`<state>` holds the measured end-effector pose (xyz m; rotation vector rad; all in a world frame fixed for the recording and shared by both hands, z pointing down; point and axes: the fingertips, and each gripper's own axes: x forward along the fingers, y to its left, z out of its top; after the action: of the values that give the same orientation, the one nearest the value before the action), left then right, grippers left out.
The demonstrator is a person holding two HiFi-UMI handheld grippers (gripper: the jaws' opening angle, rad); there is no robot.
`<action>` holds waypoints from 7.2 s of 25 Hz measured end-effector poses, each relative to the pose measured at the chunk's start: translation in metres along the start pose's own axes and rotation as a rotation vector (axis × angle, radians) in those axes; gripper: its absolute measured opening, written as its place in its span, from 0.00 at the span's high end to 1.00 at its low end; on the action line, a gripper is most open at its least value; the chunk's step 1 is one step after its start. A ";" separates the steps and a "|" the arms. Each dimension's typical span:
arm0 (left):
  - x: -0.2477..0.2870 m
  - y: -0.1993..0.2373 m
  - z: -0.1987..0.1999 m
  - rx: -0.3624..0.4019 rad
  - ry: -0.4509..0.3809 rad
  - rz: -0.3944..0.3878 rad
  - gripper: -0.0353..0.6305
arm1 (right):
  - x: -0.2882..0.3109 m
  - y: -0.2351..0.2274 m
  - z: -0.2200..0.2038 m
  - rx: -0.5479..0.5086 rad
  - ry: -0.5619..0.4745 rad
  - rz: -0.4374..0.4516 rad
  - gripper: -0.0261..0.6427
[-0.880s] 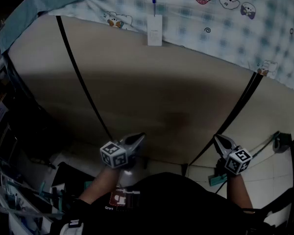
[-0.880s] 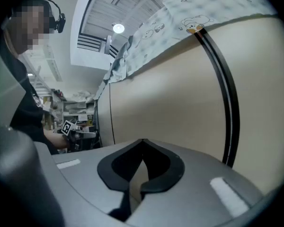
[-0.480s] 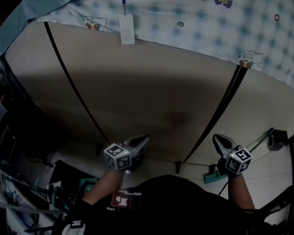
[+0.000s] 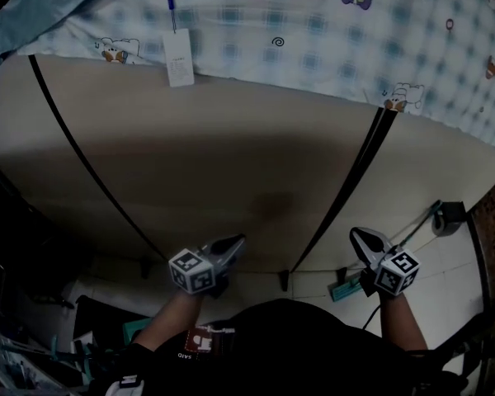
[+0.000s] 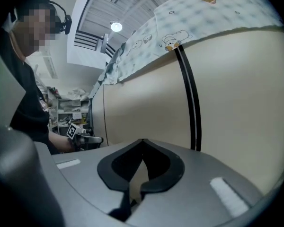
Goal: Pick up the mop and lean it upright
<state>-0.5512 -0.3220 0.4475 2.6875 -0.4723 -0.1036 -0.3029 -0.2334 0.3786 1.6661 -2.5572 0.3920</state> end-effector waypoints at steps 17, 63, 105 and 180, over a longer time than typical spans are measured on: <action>0.142 -0.122 -0.050 0.003 -0.045 0.095 0.94 | -0.123 -0.138 -0.007 -0.017 0.020 0.120 0.94; 0.563 -0.405 -0.210 -0.029 0.070 0.134 0.94 | -0.421 -0.504 0.001 -0.080 0.068 0.250 0.94; 0.725 -0.218 -0.519 0.096 0.679 0.284 0.73 | -0.485 -0.635 -0.139 0.144 0.247 -0.052 0.94; 0.649 -0.512 0.133 0.473 0.250 -0.117 0.75 | -0.461 -0.516 0.292 -0.236 -0.118 0.042 0.94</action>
<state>0.1998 -0.1545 0.1169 3.1284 -0.2866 0.3505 0.3795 -0.0919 0.0999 1.5970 -2.6023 -0.0090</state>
